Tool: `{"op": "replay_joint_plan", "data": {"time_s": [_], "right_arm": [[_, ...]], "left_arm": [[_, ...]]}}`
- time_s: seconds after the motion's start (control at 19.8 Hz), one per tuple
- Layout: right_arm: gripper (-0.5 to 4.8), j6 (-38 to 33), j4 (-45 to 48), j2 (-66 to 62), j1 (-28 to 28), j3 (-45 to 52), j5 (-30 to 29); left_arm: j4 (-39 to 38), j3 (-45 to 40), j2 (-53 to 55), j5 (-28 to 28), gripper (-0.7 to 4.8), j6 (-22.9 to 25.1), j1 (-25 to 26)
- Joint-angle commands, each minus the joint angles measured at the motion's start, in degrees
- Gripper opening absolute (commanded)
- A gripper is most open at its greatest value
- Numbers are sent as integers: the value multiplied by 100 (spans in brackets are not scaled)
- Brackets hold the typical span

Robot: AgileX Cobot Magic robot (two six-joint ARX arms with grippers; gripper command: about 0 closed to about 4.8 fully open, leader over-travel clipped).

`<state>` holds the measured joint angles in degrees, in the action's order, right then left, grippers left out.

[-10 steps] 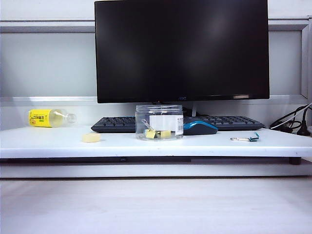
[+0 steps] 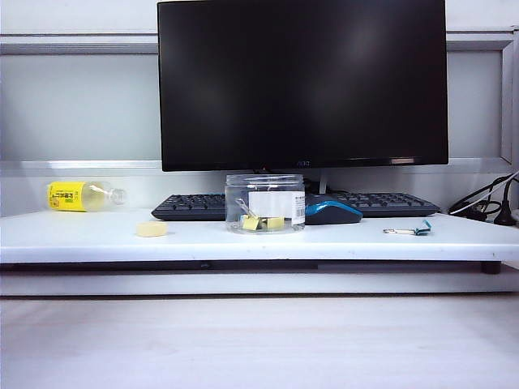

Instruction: Take the clips out of the round transparent plastic box and place them on the table.

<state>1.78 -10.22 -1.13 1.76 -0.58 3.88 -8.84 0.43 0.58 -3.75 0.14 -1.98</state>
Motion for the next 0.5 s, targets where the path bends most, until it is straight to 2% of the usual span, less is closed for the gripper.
{"op": "replay_joint_plan", "data": {"time_s": [0.05, 0.15, 0.4, 0.5], "right_arm": [[104, -122, -24, -2, 2, -4, -7], [103, -579, -24, 0, 2, -4, -118], [103, -2074, -4, 2, 0, -4, -293], [104, -2485, -2, 2, -2, -4, -345]], "left_arm": [[-72, -15, 7, -13, 152, -20, 11], [-68, -15, 7, -83, 152, -238, 9], [37, -15, 7, -710, 152, -2448, 9], [138, -9, 7, -1108, 153, -2852, 9]]}}
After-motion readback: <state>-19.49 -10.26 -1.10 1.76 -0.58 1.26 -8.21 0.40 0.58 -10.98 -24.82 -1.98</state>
